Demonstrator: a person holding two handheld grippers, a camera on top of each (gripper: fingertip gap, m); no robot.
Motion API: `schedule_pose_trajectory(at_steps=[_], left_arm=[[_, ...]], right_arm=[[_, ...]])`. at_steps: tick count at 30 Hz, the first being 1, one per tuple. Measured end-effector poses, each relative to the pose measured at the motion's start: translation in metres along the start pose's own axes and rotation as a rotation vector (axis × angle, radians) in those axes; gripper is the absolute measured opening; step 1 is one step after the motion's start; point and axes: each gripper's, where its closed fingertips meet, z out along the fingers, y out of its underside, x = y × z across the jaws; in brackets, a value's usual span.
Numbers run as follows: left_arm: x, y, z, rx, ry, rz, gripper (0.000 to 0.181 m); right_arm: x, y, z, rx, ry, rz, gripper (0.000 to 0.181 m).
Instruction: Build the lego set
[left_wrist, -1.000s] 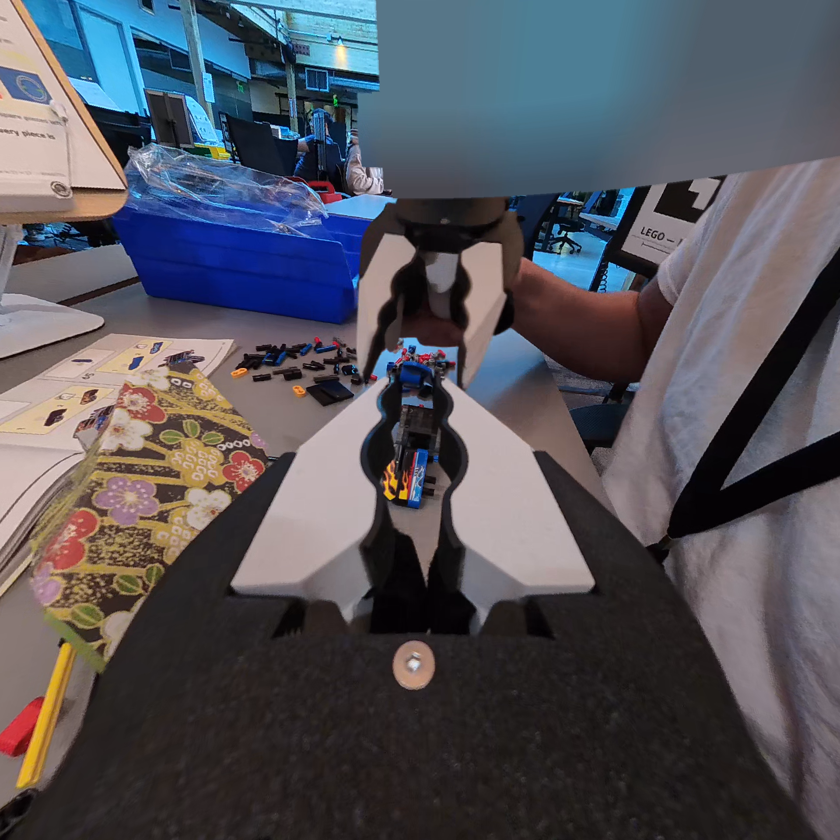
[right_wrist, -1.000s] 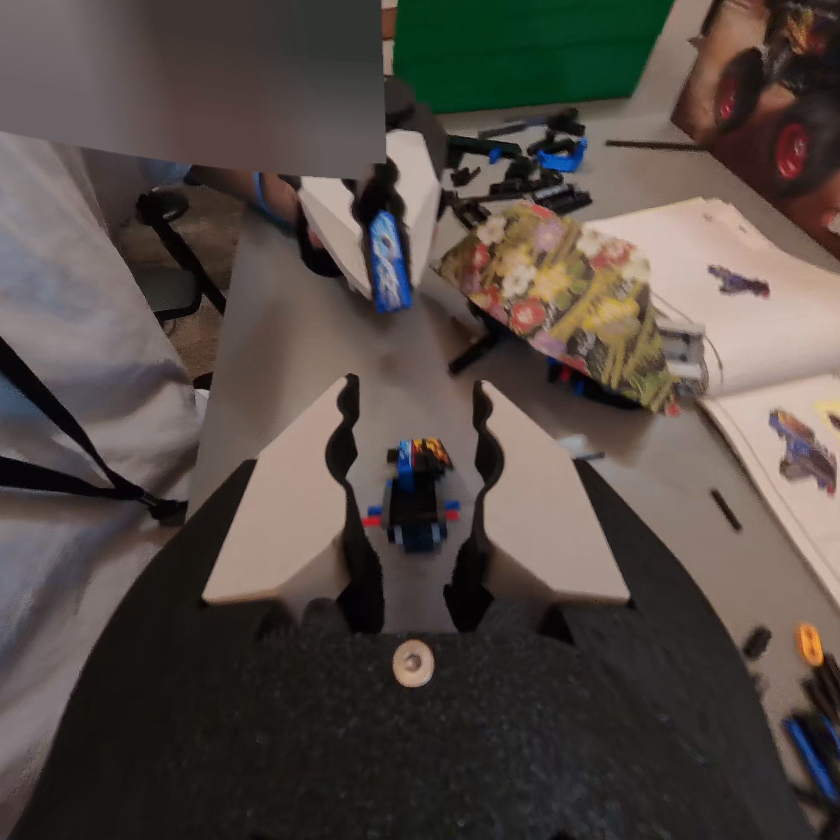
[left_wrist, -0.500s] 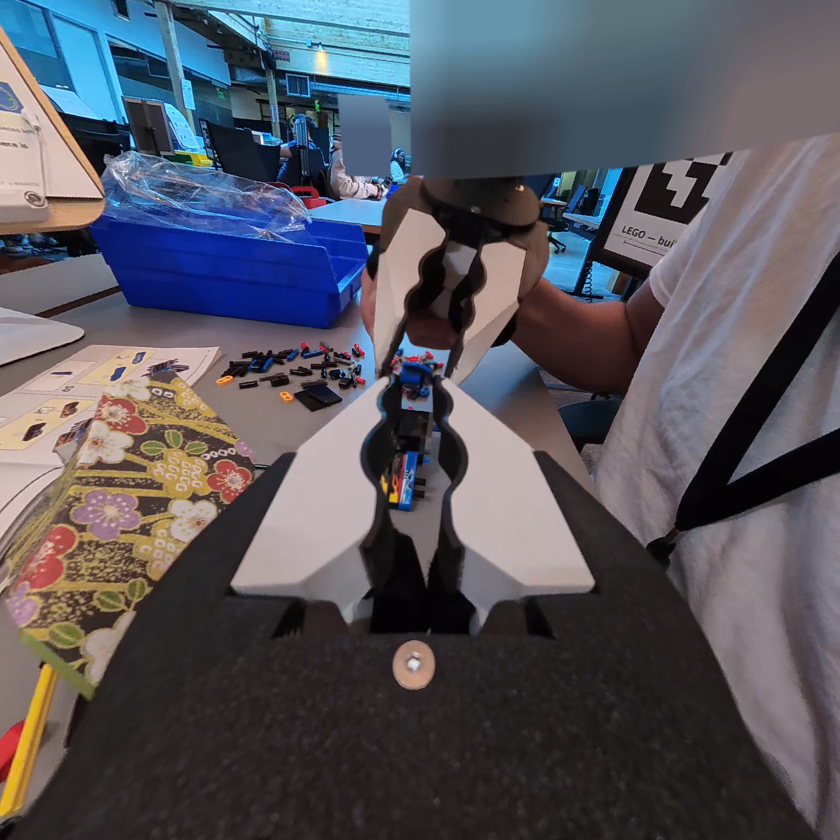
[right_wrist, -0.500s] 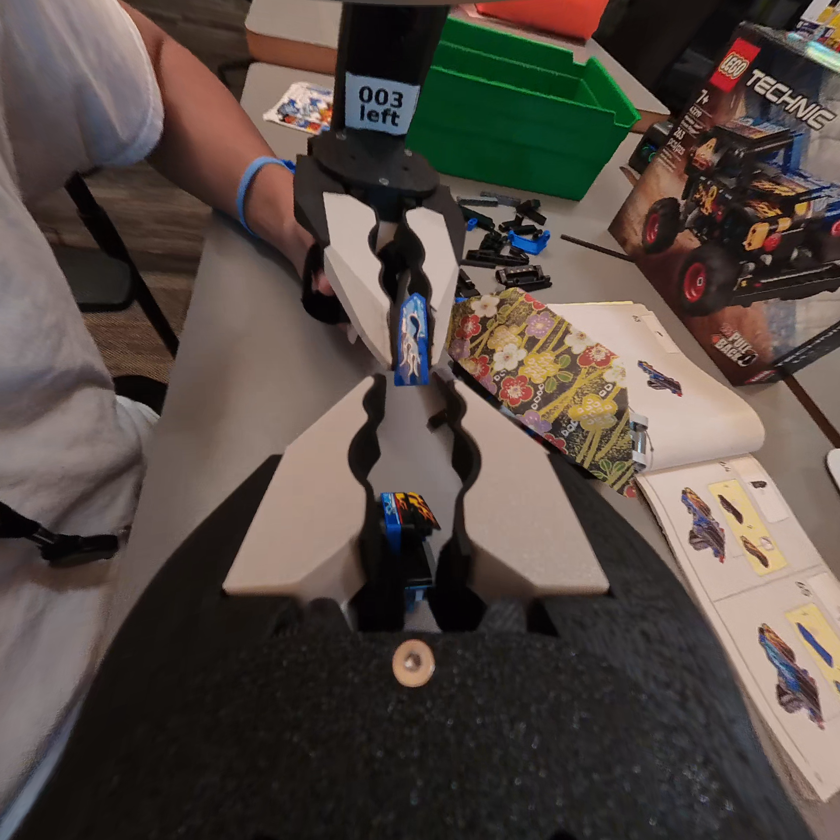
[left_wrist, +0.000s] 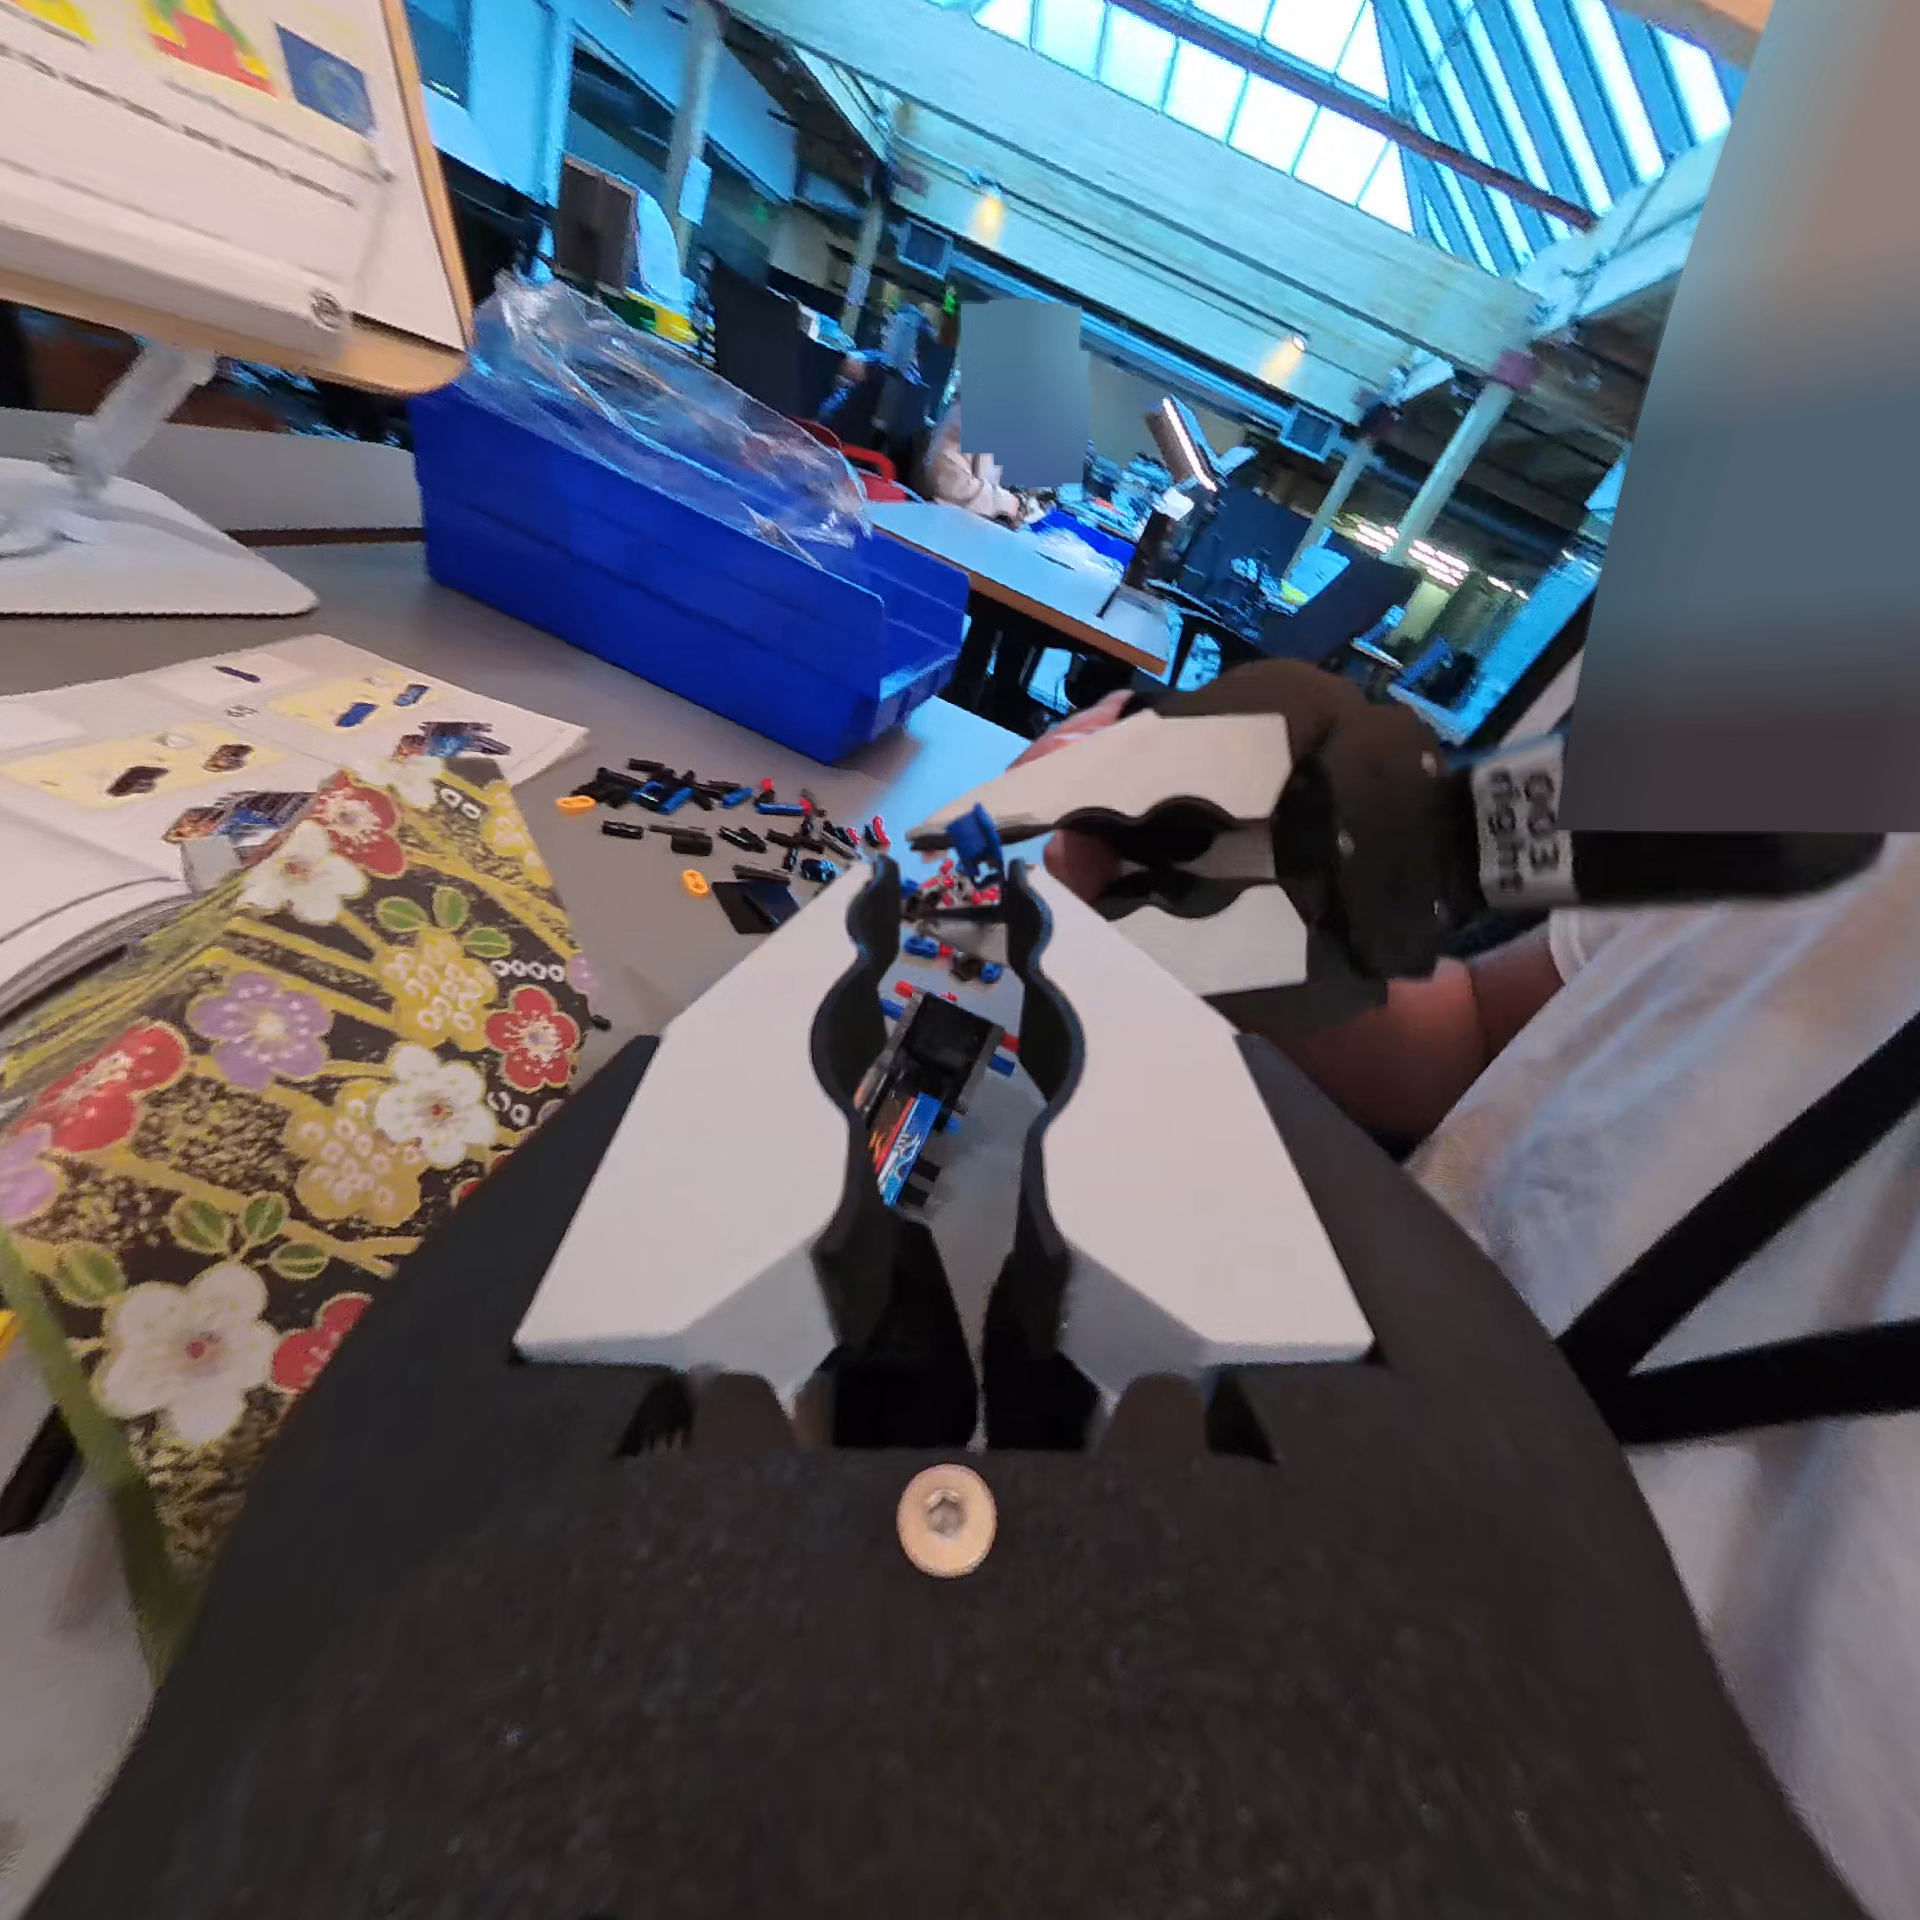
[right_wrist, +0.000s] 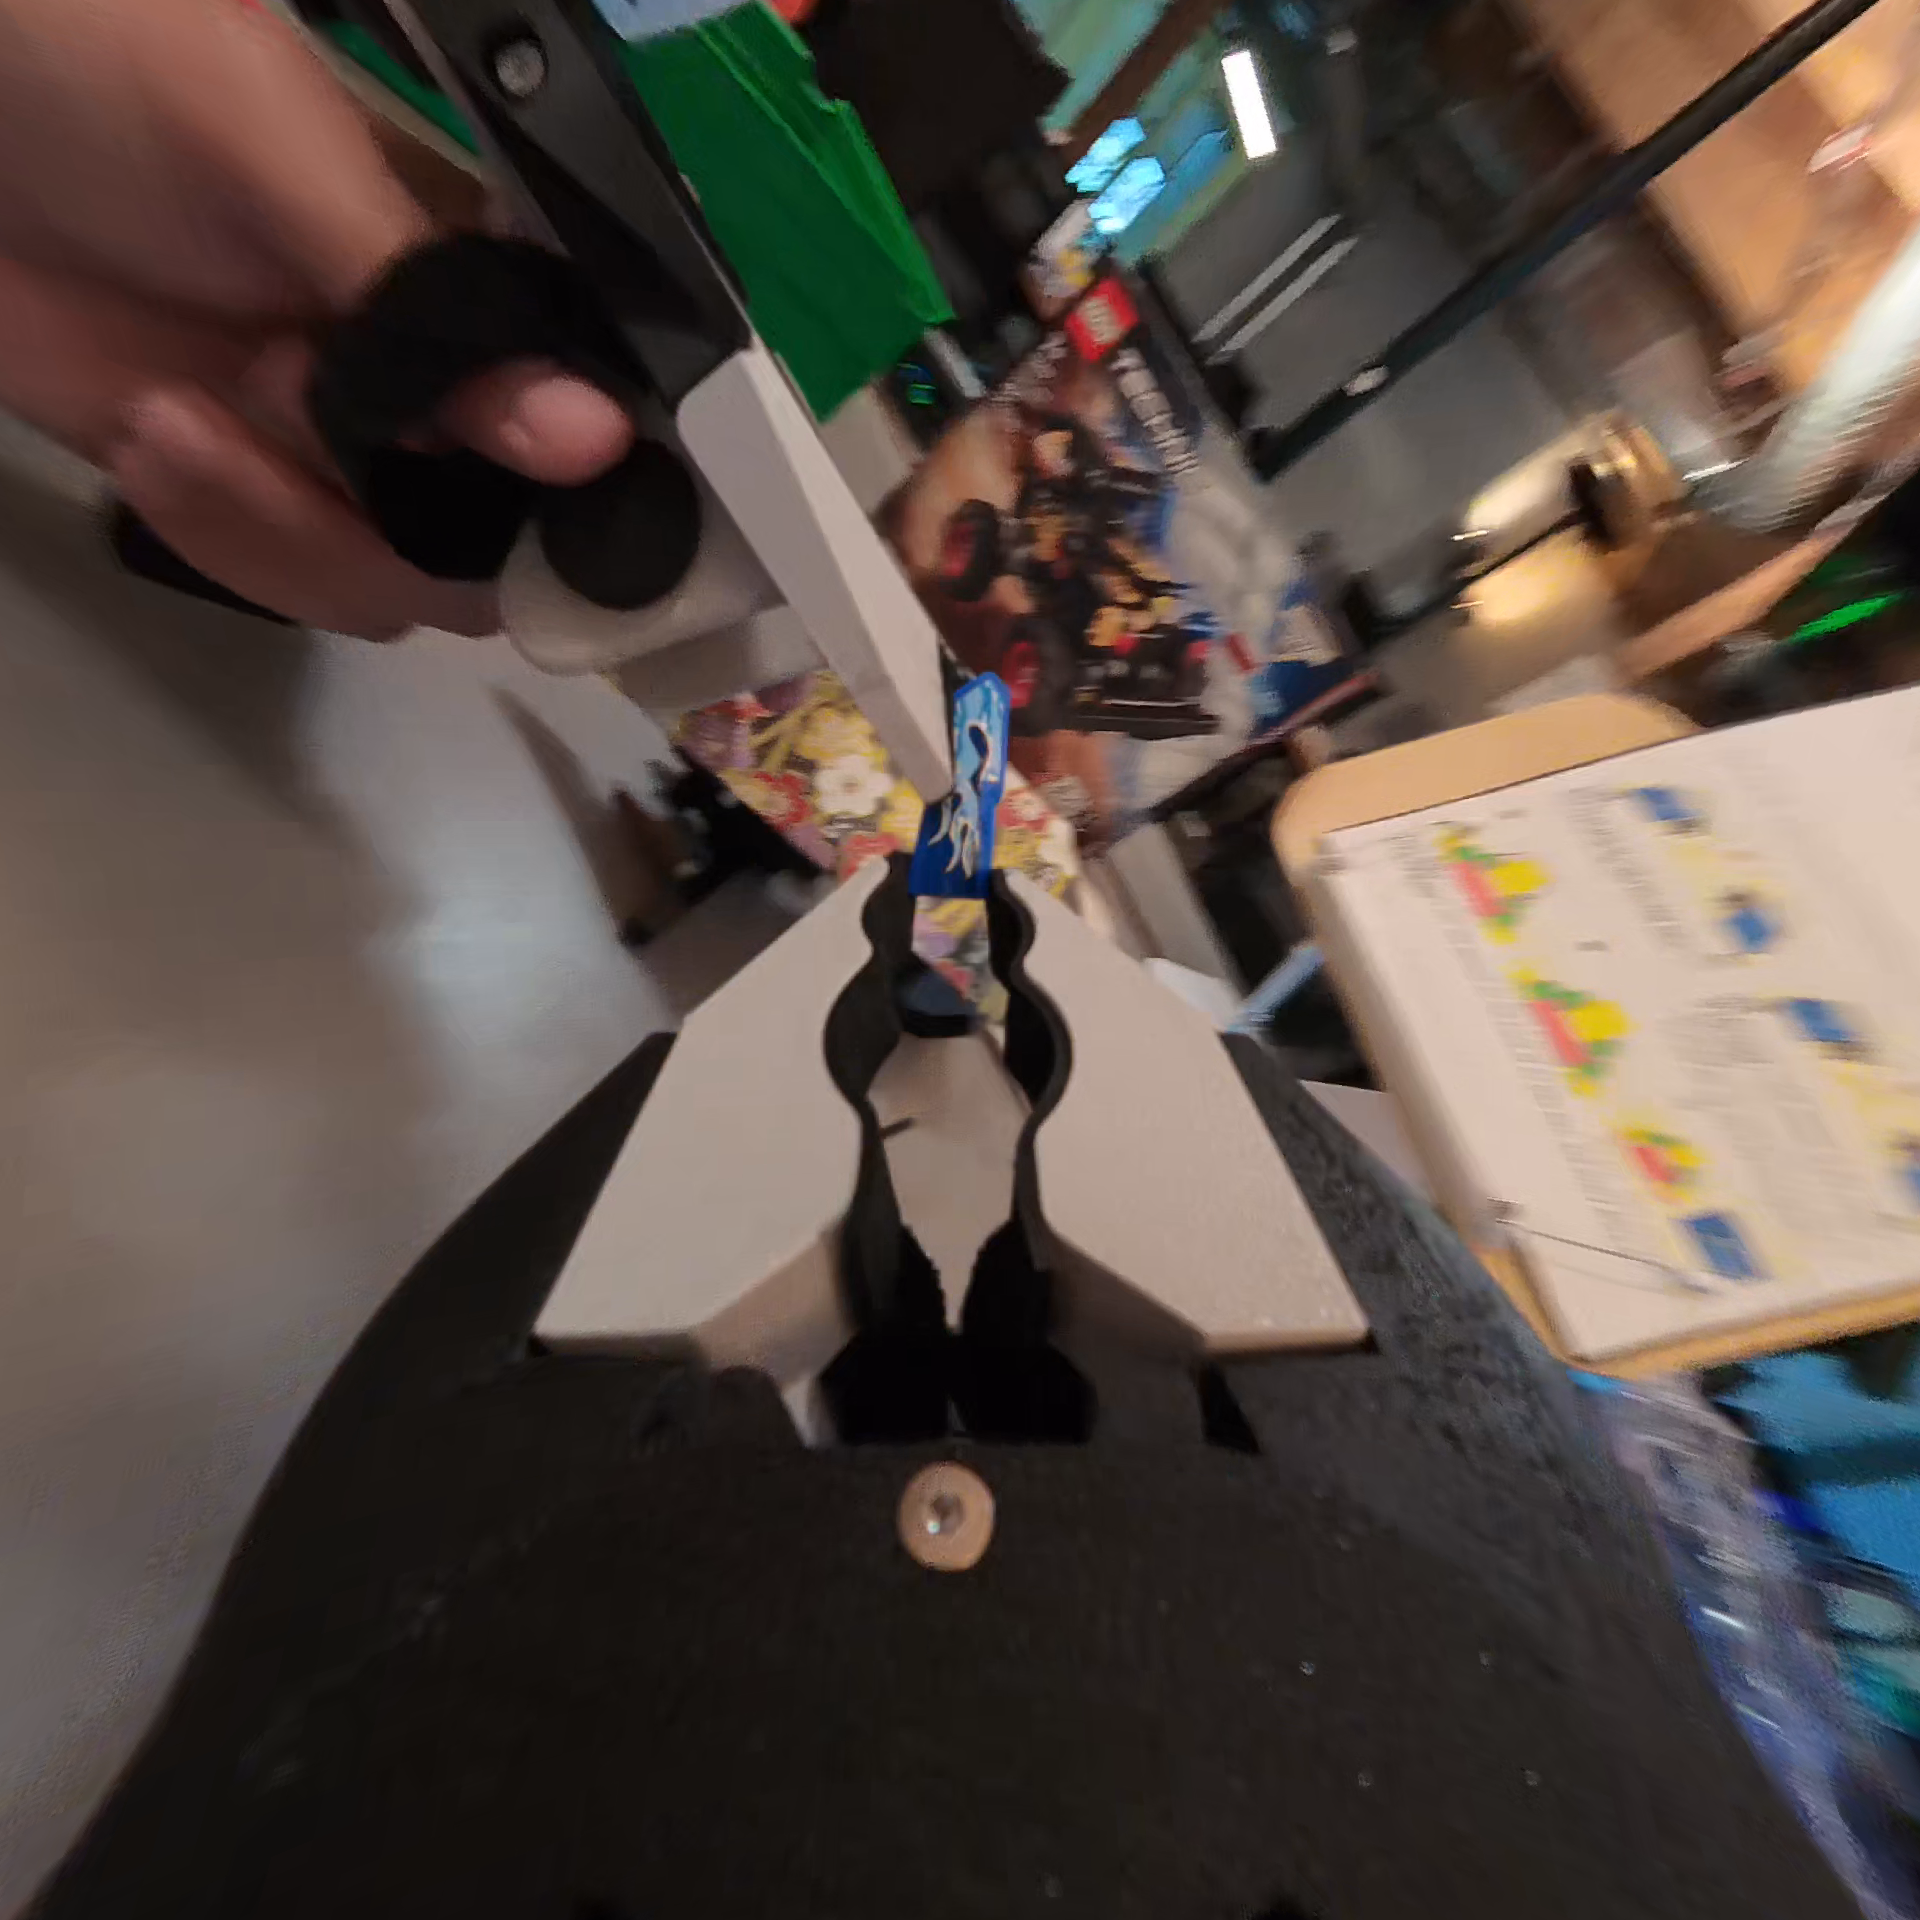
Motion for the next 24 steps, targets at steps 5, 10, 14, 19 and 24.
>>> schedule_pose_trajectory(at_steps=[5, 10, 14, 19, 24], left_arm=[[0.013, -0.015, 0.001, 0.139, -0.033, -0.013, 0.017], [0.023, -0.018, 0.006, 0.203, -0.024, -0.036, 0.015], [0.026, -0.03, 0.003, 0.304, -0.037, -0.044, 0.014], [0.027, -0.033, 0.007, 0.352, -0.034, -0.078, 0.01], [0.023, -0.033, 0.009, 0.381, -0.04, -0.137, 0.007]], right_arm=[[0.012, -0.012, -0.009, 0.029, 0.17, -0.095, 0.013], [0.023, -0.014, -0.015, 0.046, 0.231, -0.094, 0.013], [0.021, -0.014, -0.016, 0.055, 0.221, -0.074, 0.013], [0.024, -0.016, -0.018, 0.066, 0.221, -0.028, 0.013], [0.023, -0.015, -0.016, 0.055, 0.215, -0.017, 0.013]])
